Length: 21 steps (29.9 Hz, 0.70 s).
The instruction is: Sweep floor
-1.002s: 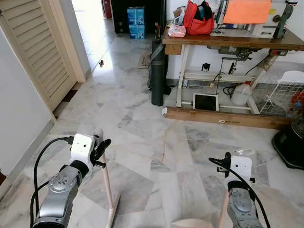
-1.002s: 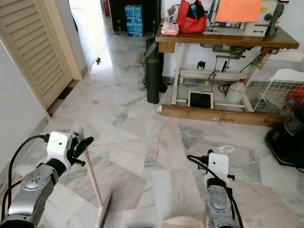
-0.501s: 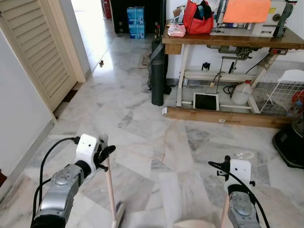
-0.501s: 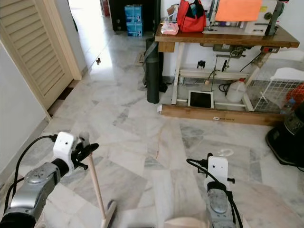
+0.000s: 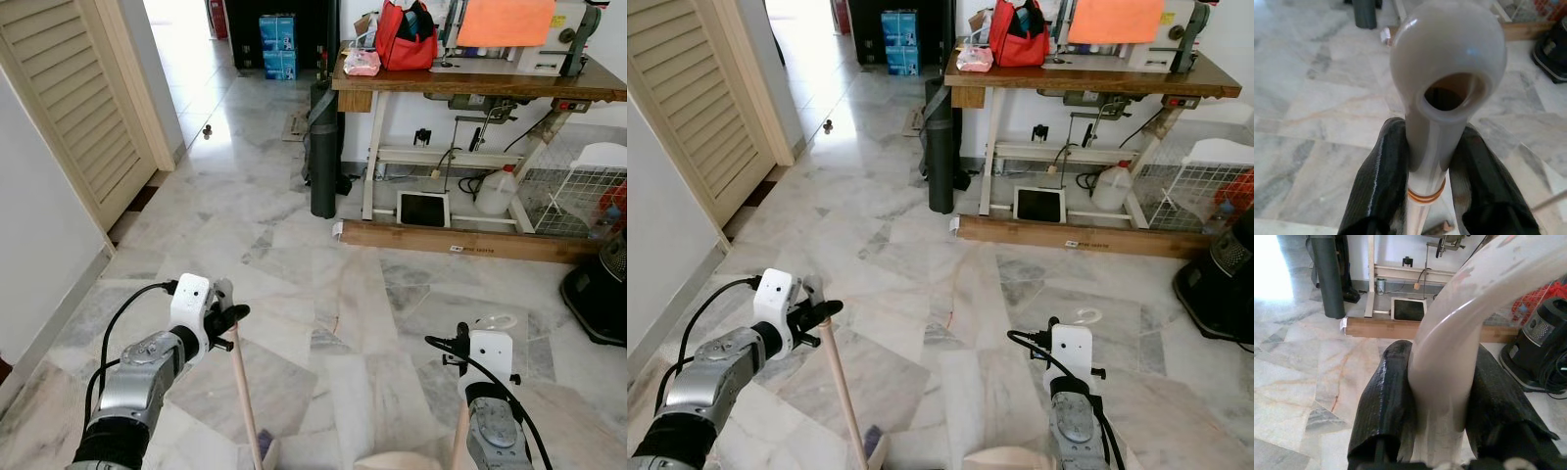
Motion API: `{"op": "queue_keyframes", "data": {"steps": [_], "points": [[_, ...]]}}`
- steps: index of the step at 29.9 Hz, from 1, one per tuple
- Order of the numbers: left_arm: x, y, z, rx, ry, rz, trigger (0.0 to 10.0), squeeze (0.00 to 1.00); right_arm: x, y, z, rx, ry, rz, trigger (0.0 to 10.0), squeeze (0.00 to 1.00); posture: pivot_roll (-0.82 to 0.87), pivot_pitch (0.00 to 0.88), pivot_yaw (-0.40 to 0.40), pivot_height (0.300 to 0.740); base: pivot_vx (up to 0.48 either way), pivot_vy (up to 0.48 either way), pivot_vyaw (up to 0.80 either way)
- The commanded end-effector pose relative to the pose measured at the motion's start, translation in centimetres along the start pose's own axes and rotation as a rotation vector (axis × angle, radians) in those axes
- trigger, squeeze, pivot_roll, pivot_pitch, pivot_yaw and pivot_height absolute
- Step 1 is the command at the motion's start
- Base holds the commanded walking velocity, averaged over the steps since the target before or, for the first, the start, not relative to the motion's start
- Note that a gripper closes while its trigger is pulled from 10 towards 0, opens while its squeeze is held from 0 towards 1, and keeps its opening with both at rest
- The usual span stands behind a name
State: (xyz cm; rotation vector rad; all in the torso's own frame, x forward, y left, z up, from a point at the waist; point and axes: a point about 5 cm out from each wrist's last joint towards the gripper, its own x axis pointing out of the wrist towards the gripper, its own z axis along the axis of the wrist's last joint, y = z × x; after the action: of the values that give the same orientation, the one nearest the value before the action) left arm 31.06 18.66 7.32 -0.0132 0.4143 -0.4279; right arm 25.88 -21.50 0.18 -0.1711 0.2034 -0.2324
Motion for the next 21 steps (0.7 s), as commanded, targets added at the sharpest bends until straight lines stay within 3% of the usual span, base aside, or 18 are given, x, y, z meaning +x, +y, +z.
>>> {"op": "queue_keyframes", "data": {"steps": [1, 21], "points": [[0.1, 0.0, -0.8, -0.082, 0.051, -0.032, 10.0, 0.0, -0.8, 0.4, -1.4, 0.027, 0.08, 0.007, 10.0, 0.0, 0.05, 0.005, 0.036, 0.74, 0.0, 0.0, 0.0], [1.1, -0.6, 4.5, -0.349, -0.139, -0.111, 10.0, 0.0, -0.5, 0.4, -1.3, 0.026, 0.088, 0.026, 10.0, 0.0, 0.06, 0.002, 0.029, 0.74, 0.0, 0.0, 0.0]]}}
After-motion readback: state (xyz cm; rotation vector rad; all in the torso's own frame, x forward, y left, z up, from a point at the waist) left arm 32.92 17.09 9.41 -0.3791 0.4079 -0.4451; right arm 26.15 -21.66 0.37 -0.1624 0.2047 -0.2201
